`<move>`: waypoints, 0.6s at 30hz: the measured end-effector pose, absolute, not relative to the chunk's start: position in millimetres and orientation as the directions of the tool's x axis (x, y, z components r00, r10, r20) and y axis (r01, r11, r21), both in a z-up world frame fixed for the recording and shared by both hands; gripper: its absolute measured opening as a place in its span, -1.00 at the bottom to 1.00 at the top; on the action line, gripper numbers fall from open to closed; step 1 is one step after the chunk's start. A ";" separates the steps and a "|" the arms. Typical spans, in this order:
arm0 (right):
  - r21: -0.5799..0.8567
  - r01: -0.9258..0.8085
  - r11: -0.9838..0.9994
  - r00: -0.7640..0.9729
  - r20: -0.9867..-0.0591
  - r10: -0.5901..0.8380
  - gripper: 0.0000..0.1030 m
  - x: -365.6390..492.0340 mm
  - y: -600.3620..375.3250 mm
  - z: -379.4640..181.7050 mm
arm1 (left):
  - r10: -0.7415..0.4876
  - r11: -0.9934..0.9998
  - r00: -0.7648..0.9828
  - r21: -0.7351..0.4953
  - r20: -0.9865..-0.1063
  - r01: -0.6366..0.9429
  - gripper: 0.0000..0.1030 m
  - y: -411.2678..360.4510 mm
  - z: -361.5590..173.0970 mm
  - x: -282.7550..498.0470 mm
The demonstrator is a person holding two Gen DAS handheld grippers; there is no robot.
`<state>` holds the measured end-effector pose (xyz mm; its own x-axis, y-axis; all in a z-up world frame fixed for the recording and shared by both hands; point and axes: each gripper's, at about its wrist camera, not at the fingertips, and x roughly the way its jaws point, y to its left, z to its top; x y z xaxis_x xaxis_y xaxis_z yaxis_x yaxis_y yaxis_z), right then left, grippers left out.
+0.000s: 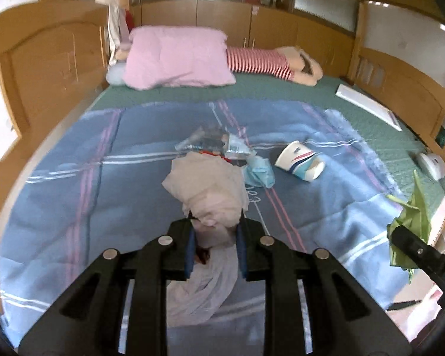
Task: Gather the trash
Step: 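Carry the green paper bag and white plastic bag over the wastebasket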
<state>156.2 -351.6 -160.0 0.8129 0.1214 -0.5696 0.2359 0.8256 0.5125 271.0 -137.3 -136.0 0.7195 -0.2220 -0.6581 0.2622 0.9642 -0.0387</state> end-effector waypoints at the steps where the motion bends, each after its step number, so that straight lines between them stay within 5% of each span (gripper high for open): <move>1: 0.512 0.236 0.826 0.817 -0.565 0.116 -0.60 146.6 -350.4 -154.6 | -0.231 0.961 0.727 -0.036 -0.647 0.274 -0.55 -136.2 -127.3 258.7; 18: 0.381 0.519 0.765 0.807 -0.512 -0.292 -0.60 -107.4 -379.7 -84.9 | -0.567 0.750 0.619 -0.030 -0.543 0.661 -0.53 -246.6 -74.2 54.7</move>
<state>-107.4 -379.7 -84.9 0.8074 -0.2923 -0.5125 0.5188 0.7655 0.3807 54.7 -246.6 -74.2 0.6188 -0.5674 -0.5433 0.6608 0.7499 -0.0305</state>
